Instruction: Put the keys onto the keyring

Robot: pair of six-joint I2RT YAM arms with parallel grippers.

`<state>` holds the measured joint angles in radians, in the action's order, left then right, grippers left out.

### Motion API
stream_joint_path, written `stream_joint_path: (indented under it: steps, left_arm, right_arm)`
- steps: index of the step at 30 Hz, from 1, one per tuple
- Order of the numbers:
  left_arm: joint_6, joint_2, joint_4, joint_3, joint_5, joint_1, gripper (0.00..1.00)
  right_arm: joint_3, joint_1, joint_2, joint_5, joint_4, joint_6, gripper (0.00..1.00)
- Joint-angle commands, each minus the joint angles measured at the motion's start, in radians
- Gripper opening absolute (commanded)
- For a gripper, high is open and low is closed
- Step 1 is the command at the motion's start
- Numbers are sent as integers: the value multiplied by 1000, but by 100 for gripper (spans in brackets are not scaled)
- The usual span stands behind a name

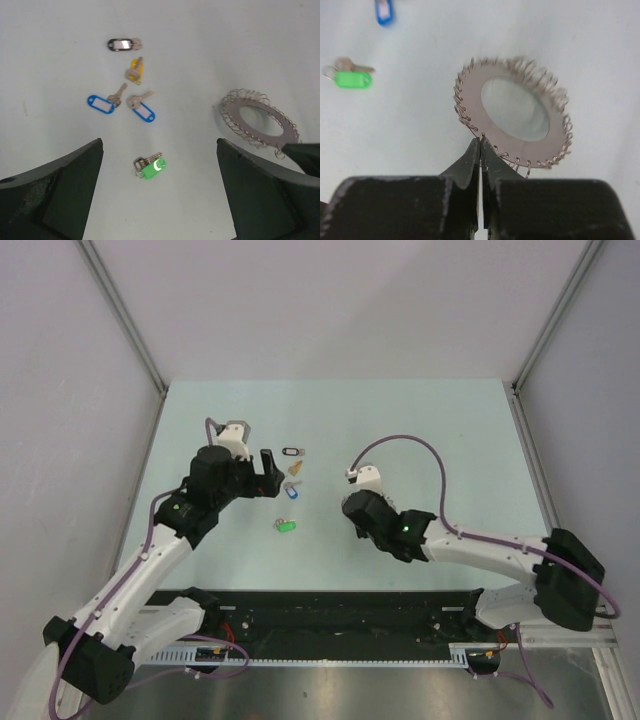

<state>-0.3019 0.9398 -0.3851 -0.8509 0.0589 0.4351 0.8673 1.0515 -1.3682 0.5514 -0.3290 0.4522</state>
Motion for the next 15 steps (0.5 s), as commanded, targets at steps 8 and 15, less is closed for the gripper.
stream_joint_path:
  steps: [8,15]
  left_arm:
    - [107,33,241,-43,-556,-6,100]
    - [145,106,307,-120,-668,37,98]
  right_arm:
    - [-160,-119,417,-216,447,-386,0]
    - [-162,-352,500,-669,527,-357,0]
